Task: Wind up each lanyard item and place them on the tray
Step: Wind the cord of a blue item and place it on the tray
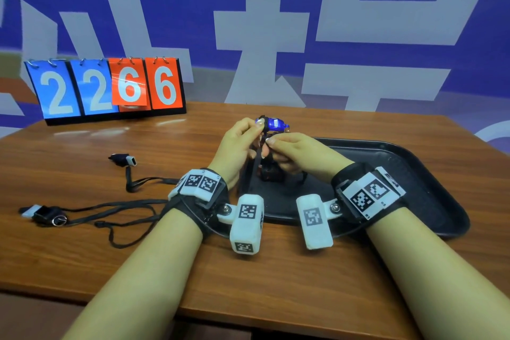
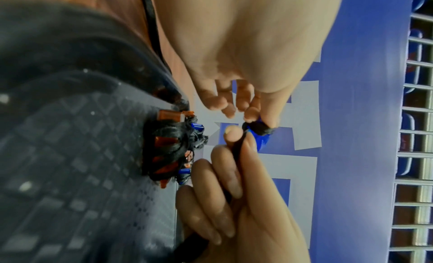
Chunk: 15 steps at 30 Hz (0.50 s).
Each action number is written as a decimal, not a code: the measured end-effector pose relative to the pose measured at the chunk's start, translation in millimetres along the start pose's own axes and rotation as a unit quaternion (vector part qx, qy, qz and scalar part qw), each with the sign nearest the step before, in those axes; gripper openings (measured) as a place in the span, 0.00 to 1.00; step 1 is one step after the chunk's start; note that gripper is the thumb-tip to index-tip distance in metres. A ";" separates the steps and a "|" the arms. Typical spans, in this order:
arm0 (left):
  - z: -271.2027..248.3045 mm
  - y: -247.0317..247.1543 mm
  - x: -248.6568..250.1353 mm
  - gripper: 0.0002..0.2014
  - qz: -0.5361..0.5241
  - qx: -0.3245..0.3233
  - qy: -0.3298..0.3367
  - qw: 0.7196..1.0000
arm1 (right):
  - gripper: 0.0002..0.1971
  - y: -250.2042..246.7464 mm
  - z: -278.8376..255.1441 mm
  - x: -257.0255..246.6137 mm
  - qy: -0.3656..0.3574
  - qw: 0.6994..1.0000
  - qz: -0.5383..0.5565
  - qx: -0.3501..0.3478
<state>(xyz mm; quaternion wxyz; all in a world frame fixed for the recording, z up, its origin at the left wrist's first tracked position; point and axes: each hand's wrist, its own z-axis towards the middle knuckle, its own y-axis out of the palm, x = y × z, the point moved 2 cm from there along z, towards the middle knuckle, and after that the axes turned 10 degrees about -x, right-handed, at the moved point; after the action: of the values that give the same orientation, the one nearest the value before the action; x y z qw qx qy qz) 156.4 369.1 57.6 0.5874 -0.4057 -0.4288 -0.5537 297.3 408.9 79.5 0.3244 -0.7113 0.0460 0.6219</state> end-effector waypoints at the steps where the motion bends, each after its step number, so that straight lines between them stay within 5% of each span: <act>1: 0.5 -1.1 -1.1 0.13 0.028 0.006 -0.001 1.000 | 0.16 -0.6 -0.2 -0.2 -0.001 1.000 -0.005 0.001; 15: 3.9 -7.0 -6.9 0.13 0.116 -0.014 -0.006 0.993 | 0.23 -15.6 -2.7 -0.8 -0.031 0.985 -0.095 0.142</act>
<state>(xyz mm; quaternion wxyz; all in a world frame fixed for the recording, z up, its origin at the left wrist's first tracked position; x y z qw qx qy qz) 149.0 374.6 52.3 0.6391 -0.4645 -0.3744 -0.4854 306.7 419.5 86.6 0.4807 -0.6396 0.0556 0.5973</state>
